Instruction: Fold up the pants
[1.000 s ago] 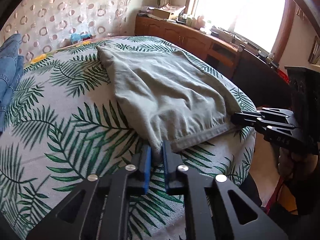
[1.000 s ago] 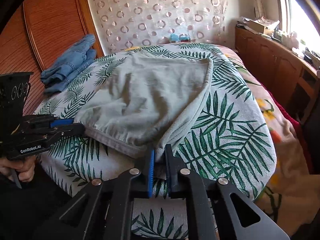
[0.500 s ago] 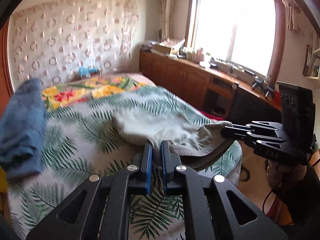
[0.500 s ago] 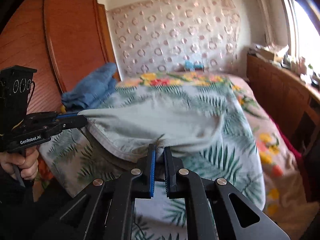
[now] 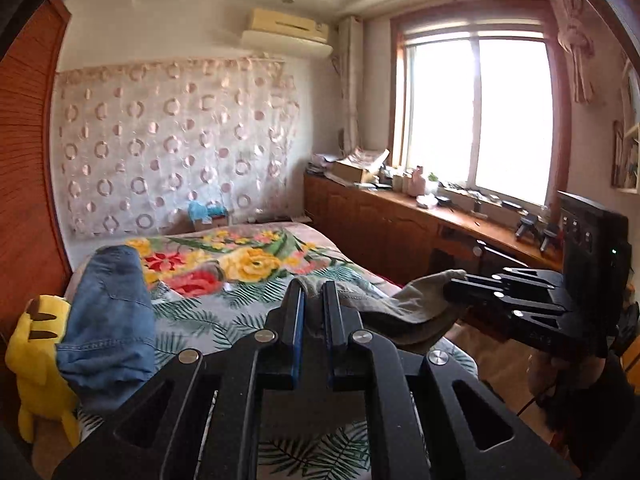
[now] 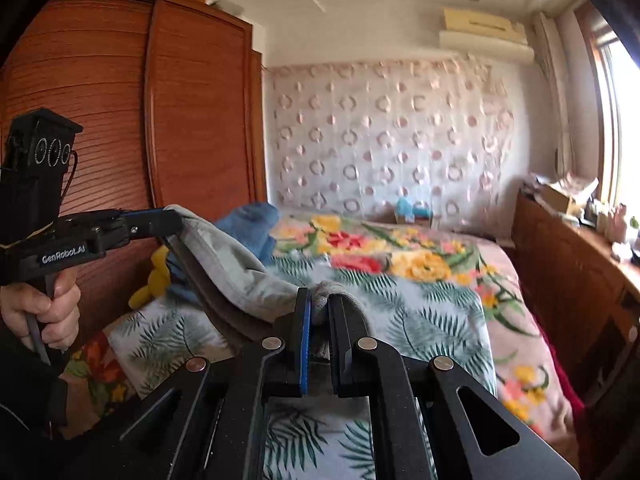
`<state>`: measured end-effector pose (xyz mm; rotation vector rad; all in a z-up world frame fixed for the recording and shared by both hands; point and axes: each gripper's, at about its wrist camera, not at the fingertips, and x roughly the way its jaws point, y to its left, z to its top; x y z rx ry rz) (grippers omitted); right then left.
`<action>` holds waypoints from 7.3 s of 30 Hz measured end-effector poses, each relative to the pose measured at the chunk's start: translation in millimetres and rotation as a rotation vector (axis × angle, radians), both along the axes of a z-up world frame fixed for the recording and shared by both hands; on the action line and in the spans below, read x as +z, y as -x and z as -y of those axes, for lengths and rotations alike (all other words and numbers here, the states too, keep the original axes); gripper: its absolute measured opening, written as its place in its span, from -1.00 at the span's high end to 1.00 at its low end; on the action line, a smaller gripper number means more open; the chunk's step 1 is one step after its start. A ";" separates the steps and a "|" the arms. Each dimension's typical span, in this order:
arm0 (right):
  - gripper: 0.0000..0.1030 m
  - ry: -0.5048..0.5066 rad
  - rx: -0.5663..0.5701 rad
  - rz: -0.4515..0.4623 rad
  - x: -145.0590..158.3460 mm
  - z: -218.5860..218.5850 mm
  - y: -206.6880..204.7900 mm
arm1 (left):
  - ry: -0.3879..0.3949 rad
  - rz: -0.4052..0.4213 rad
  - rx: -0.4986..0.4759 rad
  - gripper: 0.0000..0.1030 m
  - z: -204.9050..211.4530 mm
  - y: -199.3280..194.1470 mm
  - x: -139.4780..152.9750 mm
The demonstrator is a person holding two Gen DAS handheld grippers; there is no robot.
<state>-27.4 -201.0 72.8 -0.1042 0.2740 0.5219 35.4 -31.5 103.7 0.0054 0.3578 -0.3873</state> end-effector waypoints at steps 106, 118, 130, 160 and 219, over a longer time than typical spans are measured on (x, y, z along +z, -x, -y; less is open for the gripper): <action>0.86 -0.037 0.044 -0.379 -103.8 -27.3 -46.1 | 0.014 -0.337 0.067 0.79 -42.2 6.7 -173.7; 0.86 -0.051 0.056 -0.378 -101.9 -16.8 -38.4 | 0.013 -0.322 0.027 0.80 -39.2 22.9 -160.5; 0.86 -0.047 0.087 -0.303 -80.1 -9.2 -18.8 | -0.002 -0.232 -0.012 0.79 -30.8 45.6 -120.0; 0.86 -0.011 0.041 -0.268 -93.9 -25.8 -71.6 | 0.000 -0.267 0.070 0.79 -45.4 -3.1 -142.1; 0.06 0.191 -0.073 -0.393 -113.8 -39.0 -156.5 | -0.088 -0.384 0.127 0.04 -50.2 -74.7 -190.7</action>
